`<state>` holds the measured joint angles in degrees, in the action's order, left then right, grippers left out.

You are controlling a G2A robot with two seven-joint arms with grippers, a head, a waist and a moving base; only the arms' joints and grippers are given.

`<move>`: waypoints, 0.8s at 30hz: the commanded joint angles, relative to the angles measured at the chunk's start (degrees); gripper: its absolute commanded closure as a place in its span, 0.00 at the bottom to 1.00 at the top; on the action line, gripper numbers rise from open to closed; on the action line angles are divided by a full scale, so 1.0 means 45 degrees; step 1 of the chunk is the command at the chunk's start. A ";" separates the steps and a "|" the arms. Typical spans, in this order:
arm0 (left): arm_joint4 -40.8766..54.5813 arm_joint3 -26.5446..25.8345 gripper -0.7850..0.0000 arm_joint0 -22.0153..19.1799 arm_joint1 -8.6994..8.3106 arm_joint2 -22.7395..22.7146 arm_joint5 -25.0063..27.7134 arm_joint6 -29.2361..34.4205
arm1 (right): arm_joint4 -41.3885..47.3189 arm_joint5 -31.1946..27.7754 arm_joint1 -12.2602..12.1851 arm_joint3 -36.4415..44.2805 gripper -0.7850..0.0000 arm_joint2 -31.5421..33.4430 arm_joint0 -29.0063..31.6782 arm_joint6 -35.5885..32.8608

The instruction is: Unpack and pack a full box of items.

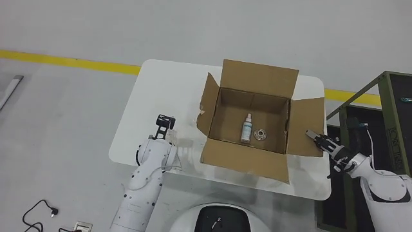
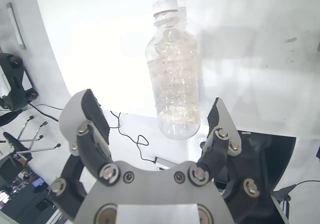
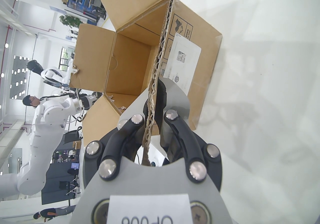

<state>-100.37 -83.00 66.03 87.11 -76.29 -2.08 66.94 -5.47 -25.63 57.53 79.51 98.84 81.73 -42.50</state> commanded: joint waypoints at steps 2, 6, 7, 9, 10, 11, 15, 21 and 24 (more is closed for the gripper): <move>0.0292 -0.1436 0.00 0.0380 -0.0041 -0.0304 0.0046 0.0309 | 0.0353 -0.0104 -0.0022 -0.0100 1.00 -0.0007 -0.0079 -0.0226; 0.0741 -0.2943 0.00 0.0623 -0.0084 -0.0681 0.0157 0.0626 | 0.0652 -0.0263 -0.0056 -0.0257 1.00 -0.0023 -0.0166 -0.0494; 0.0904 -0.3280 0.00 0.0637 -0.0090 -0.0764 0.0189 0.0696 | 0.0646 -0.0287 -0.0069 -0.0302 1.00 -0.0018 -0.0192 -0.0553; 0.1266 -0.3841 0.00 0.0633 -0.0099 -0.0889 0.0306 0.0831 | 0.0703 -0.0335 -0.0089 -0.0401 1.00 -0.0041 -0.0233 -0.0696; 0.1450 -0.4057 0.00 0.0603 -0.0101 -0.0947 0.0335 0.0900 | 0.0813 -0.0373 -0.0097 -0.0447 1.00 -0.0054 -0.0250 -0.0790; 0.1544 -0.4265 0.00 0.0560 -0.0106 -0.0966 0.0388 0.0919 | 0.0870 -0.0423 -0.0108 -0.0486 1.00 -0.0058 -0.0257 -0.0884; 0.1770 -0.4684 0.00 0.0444 -0.0114 -0.0854 0.0563 0.1002 | 0.1469 -0.0740 -0.0146 -0.0691 1.00 -0.0102 -0.0272 -0.1460; 0.2216 -0.5151 0.00 0.0262 -0.0113 -0.0677 0.0640 0.1236 | 0.2141 -0.1259 -0.0209 -0.1037 1.00 -0.0231 -0.0394 -0.2280; 0.2395 -0.5397 0.00 0.0190 -0.0119 -0.0664 0.0590 0.1280 | 0.2540 -0.1553 -0.0233 -0.1282 1.00 -0.0361 -0.0503 -0.2733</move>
<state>-90.01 -106.76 67.02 86.59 -79.27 0.70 72.70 5.41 -32.11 56.54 74.20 97.39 79.70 -53.95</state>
